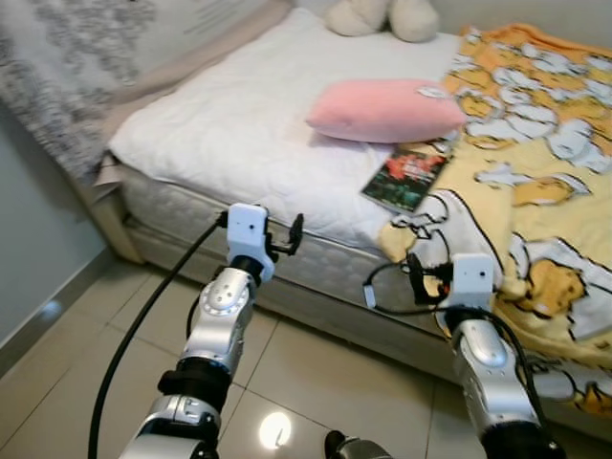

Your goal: Clean up the room

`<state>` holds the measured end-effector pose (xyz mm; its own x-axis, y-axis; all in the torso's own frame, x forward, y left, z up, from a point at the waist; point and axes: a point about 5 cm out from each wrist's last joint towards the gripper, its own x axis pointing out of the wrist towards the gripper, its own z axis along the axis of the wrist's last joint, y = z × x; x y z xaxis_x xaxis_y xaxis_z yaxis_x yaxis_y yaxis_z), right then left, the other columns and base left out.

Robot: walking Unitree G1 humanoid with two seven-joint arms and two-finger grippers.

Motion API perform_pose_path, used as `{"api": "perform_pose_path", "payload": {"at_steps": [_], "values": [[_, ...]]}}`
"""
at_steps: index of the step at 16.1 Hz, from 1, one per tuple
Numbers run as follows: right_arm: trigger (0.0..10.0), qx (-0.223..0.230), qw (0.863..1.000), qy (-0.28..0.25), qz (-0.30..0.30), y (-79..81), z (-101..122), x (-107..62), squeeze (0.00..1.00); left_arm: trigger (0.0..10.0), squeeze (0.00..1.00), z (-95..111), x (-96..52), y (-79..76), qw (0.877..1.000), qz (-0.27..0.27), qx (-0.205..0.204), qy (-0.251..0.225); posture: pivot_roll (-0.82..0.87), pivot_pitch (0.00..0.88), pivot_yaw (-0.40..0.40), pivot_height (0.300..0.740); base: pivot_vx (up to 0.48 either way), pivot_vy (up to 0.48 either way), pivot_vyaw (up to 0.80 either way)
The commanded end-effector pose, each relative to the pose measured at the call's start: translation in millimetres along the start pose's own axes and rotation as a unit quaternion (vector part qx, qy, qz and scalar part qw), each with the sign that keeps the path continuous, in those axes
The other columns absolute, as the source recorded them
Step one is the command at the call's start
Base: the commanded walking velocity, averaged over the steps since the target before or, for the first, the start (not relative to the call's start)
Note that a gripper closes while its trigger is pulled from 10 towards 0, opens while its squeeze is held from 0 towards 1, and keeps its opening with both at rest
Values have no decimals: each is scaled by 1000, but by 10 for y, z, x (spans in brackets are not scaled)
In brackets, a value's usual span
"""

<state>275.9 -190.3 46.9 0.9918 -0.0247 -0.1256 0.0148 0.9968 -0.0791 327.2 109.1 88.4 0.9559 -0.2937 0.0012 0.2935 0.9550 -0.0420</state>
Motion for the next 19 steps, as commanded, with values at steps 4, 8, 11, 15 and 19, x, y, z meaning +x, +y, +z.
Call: {"api": "perform_pose_path", "payload": {"at_steps": [4, 8, 11, 15, 19], "values": [[10000, -18, 1000, -17, 16, 70, 35, -26, 0, 10000, 0, -24, 34, -89, 1000, -18, 14, 7, -167, 0, 44, 740, 0, -323, -752], [10000, -33, 999, -14, 6, 46, 37, -7, 0, 10000, 0, -1, 65, -98, 1000, -18, 17, 5, -175, 0, 47, 740, 131, -410, 0], [10000, -26, 1000, -14, 9, 30, 48, 22, 0, 10000, 0, -20, 89, -105, 1000, -14, 17, 13, -184, 0, 45, 740, 82, -107, -729], [10000, -31, 999, -15, 10, 70, 36, 25, 0, 10000, 0, 2, 68, -58, 1000, -2, 11, -8, -187, 0, 49, 740, 0, 0, -725], [10000, 17, 1000, 1, 1, 17, -54, -30, 0, 10000, 0, -61, 25, -44, 1000, 0, 11, 0, -186, 0, 46, 740, 0, 0, -714]]}}
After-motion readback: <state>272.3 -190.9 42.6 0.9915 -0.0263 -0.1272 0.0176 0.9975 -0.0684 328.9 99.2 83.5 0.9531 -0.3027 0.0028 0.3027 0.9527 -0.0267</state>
